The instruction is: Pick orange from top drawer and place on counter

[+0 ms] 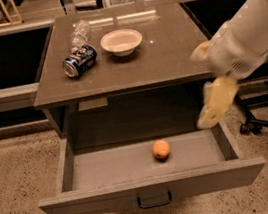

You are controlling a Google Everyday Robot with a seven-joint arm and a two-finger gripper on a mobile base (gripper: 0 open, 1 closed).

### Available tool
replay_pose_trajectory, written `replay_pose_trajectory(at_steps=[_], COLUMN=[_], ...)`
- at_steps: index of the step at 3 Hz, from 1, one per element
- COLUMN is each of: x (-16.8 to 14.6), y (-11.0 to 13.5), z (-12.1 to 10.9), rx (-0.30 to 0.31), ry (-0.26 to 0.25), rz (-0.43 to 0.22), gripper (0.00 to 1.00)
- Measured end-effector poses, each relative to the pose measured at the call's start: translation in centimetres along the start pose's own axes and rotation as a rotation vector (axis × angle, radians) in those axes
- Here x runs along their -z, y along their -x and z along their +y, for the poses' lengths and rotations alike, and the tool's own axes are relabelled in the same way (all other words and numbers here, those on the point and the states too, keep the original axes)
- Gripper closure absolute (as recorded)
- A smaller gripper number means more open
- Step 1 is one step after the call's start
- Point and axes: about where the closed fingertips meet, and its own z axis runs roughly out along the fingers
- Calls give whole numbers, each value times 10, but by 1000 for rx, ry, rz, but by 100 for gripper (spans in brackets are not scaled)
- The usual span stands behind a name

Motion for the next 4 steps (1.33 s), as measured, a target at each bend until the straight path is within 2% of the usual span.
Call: replay_pose_trajectory(at_steps=[1, 2, 3, 4], x=[-97, -113, -125, -170], y=[3, 7, 8, -7], z=[28, 22, 25, 24], rx=[10, 9, 11, 17], ry=[96, 69, 127, 173], rz=[-106, -121, -124, -184], gripper=[0, 0, 0, 0])
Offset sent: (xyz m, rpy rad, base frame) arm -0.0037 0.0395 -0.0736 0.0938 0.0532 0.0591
